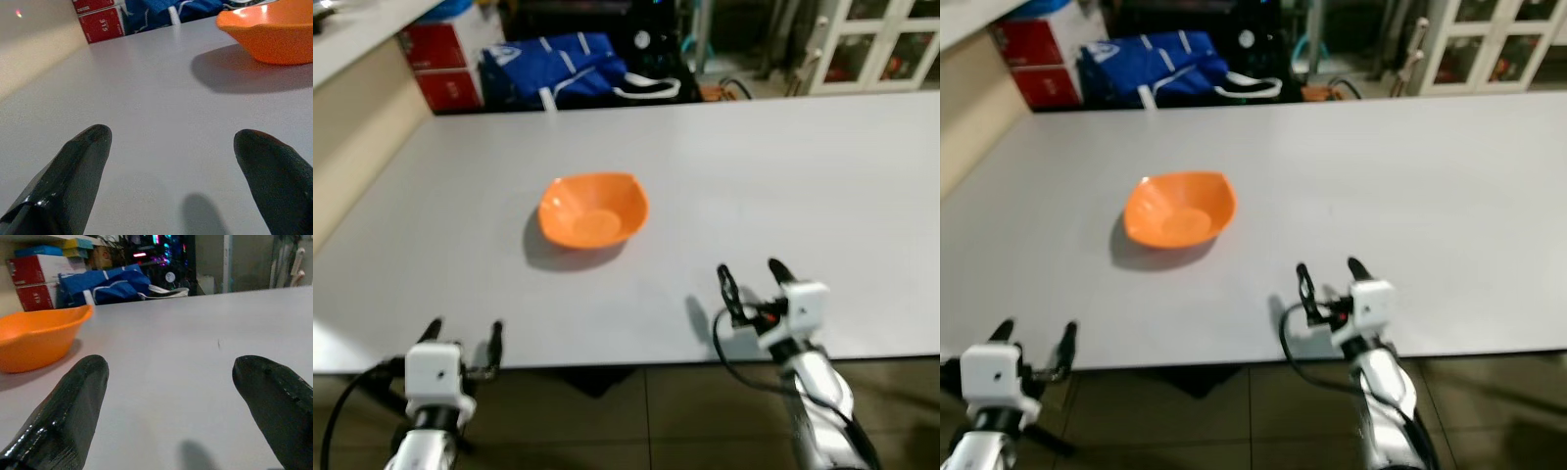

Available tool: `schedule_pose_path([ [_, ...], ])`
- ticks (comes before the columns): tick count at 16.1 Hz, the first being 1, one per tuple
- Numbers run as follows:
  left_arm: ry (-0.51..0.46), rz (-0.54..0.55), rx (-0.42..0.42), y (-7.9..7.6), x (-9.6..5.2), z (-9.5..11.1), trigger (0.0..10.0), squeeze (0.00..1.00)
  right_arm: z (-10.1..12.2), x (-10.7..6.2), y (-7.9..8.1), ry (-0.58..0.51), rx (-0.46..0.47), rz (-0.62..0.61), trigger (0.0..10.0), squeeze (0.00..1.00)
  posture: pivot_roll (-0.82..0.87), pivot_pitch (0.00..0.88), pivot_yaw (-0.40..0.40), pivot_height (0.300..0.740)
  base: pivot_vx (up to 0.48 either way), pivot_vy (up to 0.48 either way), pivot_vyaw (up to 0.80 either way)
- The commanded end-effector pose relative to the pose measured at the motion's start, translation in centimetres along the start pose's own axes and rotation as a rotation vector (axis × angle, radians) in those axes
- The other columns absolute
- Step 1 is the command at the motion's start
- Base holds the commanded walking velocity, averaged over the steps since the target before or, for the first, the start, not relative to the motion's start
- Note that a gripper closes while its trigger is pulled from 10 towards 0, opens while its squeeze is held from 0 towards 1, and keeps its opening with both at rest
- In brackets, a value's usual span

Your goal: Setting the table

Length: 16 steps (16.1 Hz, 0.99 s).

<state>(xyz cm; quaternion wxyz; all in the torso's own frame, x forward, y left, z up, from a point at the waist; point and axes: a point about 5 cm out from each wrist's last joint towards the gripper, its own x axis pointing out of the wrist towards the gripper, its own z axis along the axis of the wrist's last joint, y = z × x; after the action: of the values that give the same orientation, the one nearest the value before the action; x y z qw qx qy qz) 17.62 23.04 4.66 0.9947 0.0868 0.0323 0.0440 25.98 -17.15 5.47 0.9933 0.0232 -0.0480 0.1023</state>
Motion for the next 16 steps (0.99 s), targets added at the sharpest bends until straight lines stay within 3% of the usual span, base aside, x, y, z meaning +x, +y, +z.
schedule_pose_path([
  [1, -0.019, -0.013, 0.000, 0.2, 0.9, 0.4, 10.0, 0.00, -0.2, -0.2, 0.8, -0.019, -0.001, 0.013, 10.0, 0.00, -0.19, 0.000, 0.130, 0.740, 0.000, 0.000, 0.00],
  [3, -0.009, -0.036, -0.079, -0.1, 3.6, 1.6, 10.0, 0.00, 0.0, -0.3, 1.1, -0.045, -0.008, 0.012, 10.0, 0.00, -0.19, 0.000, 0.130, 0.740, 0.000, 0.000, 0.00],
  [4, -0.014, -0.058, -0.096, -0.5, 4.1, 2.0, 10.0, 0.00, 0.1, -0.3, 1.1, -0.047, -0.016, 0.011, 10.0, 0.00, -0.19, 0.000, 0.130, 0.740, 0.000, 0.000, 0.00],
  [5, -0.039, -0.113, -0.186, -2.2, 5.2, 4.1, 10.0, 0.00, 0.5, -0.1, 1.0, -0.055, -0.024, 0.015, 10.0, 0.00, -0.19, 0.000, 0.124, 0.740, 0.000, 0.000, 0.00],
  [7, -0.060, -0.141, -0.236, -3.2, 5.5, 5.0, 10.0, 0.00, 0.9, 0.3, 1.0, -0.073, -0.029, 0.018, 10.0, 0.00, -0.18, 0.000, 0.124, 0.740, 0.000, 0.000, 0.00],
  [10, -0.049, -0.112, -0.305, -3.1, 5.6, 5.2, 10.0, 0.00, 1.4, 0.5, 1.4, -0.090, -0.035, 0.025, 10.0, 0.00, -0.20, 0.002, 0.121, 0.740, 0.000, 0.000, 0.00],
  [16, -0.029, -0.152, -0.252, -4.2, 5.0, 5.7, 10.0, 0.00, 1.5, 0.2, 1.0, -0.056, -0.058, 0.043, 10.0, 0.00, -0.22, 0.000, 0.107, 0.740, 0.000, 0.000, 0.00],
])
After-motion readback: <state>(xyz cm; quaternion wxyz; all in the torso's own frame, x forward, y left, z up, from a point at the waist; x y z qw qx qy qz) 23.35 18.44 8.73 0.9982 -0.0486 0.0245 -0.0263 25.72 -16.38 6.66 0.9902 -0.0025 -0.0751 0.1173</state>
